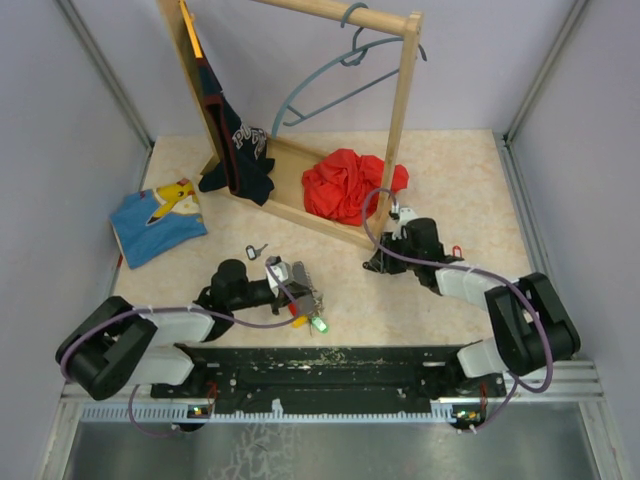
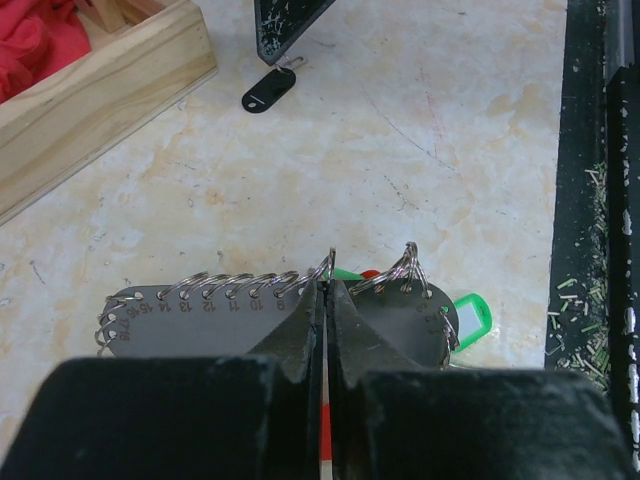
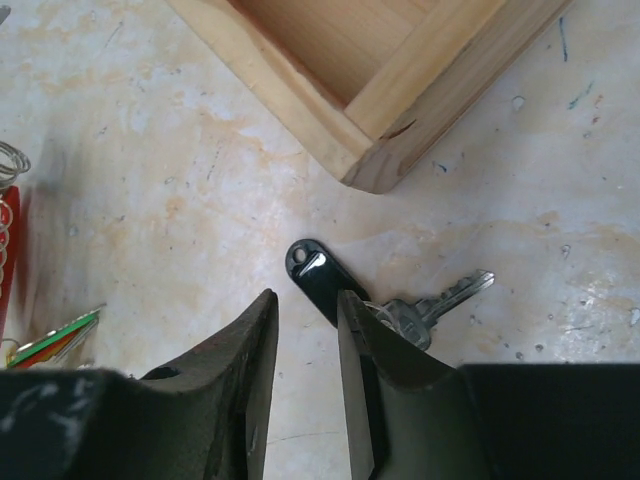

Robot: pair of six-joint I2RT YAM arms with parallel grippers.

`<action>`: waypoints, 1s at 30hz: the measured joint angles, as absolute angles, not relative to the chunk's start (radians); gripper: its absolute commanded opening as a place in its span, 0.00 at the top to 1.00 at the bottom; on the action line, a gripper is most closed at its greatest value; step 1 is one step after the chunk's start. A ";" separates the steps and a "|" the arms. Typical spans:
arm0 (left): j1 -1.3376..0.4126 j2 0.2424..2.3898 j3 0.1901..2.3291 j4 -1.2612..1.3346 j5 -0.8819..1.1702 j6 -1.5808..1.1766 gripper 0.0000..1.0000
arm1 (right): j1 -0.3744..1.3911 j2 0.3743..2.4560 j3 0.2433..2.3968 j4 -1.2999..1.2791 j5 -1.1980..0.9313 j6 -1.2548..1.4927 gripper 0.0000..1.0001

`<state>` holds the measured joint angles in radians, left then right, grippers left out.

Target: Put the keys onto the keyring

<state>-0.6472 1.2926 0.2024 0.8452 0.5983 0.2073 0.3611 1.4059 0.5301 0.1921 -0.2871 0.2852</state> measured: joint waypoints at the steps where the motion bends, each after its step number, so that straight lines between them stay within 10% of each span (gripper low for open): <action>1: -0.647 1.294 0.203 0.844 0.601 0.207 1.00 | 0.365 1.401 0.530 0.191 -0.290 0.285 0.71; 30: -0.647 1.328 0.224 0.824 0.635 0.211 1.00 | 0.416 1.456 0.643 -0.010 -0.145 0.177 0.59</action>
<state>-0.6472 1.3281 0.2241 0.8242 0.6346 0.2111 0.4164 1.4559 0.6430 -0.0097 -0.1452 0.1768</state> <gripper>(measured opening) 0.006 0.412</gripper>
